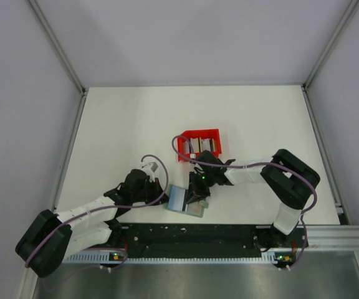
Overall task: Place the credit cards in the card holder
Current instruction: Insert the credit card into the card holder.
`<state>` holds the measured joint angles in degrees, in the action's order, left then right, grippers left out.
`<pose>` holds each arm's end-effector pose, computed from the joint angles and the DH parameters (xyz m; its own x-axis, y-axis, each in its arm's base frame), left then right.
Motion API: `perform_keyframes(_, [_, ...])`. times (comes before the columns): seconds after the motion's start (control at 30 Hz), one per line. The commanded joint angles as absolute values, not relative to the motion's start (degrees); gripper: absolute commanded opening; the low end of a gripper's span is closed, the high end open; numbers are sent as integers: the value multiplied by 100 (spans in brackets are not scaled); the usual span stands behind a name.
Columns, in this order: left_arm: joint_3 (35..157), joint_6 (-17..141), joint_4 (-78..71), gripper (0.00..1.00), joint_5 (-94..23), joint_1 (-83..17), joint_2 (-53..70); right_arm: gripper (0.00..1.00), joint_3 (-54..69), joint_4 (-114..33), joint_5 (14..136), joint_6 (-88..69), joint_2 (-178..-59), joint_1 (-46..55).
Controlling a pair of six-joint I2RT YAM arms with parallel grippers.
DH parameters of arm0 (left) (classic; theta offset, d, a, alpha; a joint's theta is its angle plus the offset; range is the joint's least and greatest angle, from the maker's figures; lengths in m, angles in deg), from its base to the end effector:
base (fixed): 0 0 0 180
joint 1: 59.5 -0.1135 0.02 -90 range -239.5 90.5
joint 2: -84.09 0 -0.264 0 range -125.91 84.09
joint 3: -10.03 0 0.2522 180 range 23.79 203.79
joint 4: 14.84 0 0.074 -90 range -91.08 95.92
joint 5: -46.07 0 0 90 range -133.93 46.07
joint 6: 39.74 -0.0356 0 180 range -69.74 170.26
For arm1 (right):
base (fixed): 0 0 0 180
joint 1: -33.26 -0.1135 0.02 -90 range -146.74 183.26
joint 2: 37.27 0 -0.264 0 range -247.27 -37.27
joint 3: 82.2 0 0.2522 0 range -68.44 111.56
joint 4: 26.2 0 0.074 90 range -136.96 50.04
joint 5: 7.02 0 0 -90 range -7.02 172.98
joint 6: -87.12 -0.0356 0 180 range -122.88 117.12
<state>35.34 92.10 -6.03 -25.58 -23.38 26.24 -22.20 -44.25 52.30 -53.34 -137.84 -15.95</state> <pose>0.1332 -0.1111 0.1302 -0.8982 -0.1284 -0.4205 0.2031 0.7272 -0.6557 0.1917 0.2500 0.1197 -0.9911 -0.1333 0.0044 -0.0949 0.7281 0.6789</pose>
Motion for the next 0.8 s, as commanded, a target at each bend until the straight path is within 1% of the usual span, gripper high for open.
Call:
perform_keyframes(0.0, [3539,9324,-856,0,-2617,-2276,2731,12,-2010,-4514,5749,-5210,-13844,-1693])
perform_keyframes(0.17, [3557,9376,-644,0,-2793,-2276,2836,31,-2054,-4962,6302,-5000,-13177,-1684])
perform_keyframes(0.27, [3548,9377,-618,0,-2837,-2276,2898,37,-2010,-5217,6575,-4885,-12912,-1684])
perform_keyframes(0.37, [3565,9377,-644,0,-2829,-2268,2889,38,-1949,-5314,6540,-4858,-12929,-1684])
perform_keyframes(0.77, [3574,9429,-784,0,-2750,-2276,2898,38,-1528,-5086,6092,-4929,-13438,-1912])
